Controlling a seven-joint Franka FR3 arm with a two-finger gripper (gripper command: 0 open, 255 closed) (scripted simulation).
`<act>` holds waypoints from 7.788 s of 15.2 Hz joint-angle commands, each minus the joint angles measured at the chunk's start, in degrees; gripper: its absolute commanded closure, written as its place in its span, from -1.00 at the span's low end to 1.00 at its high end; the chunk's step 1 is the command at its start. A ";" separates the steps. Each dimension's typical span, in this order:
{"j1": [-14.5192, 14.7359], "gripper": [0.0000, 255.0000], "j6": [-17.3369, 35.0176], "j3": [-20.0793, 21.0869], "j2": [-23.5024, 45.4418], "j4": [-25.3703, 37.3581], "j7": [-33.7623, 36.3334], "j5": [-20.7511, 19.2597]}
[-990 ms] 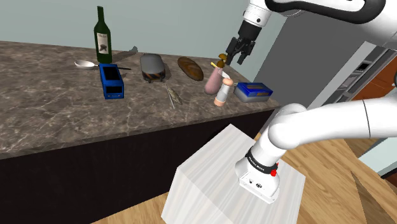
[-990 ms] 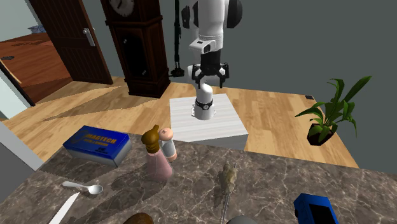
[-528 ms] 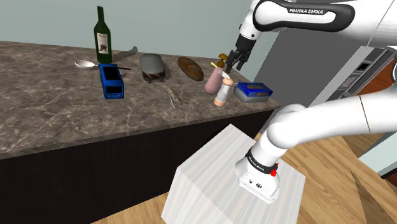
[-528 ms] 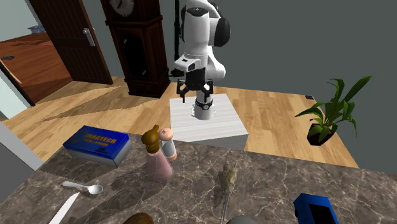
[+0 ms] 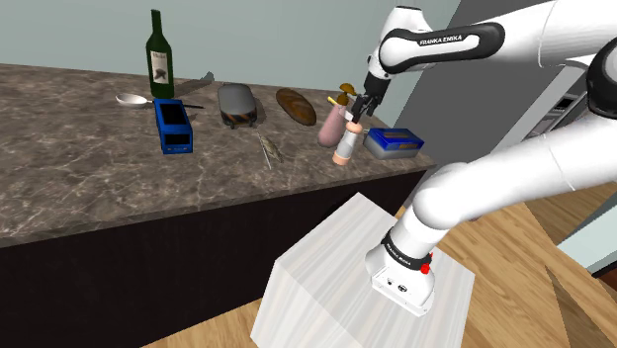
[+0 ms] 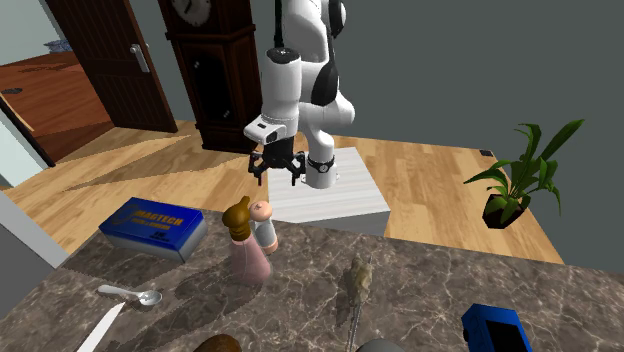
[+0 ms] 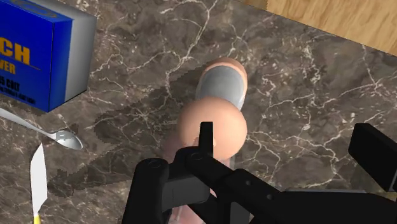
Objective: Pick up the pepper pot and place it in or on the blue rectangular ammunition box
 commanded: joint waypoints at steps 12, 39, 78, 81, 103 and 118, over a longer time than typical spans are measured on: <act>-1.19 -1.00 14.31 -5.58 11.48 -1.26 -3.87 -3.59; -0.95 1.00 5.62 -4.08 7.46 3.50 -4.88 -2.62; -3.35 1.00 -12.98 -21.08 20.64 39.84 -34.08 5.51; -4.33 1.00 -13.68 -25.39 26.60 45.97 -40.51 10.10; -16.75 1.00 -10.93 -31.12 48.60 58.60 -59.85 30.00; -15.64 1.00 -0.62 -30.52 48.98 48.40 -60.42 30.75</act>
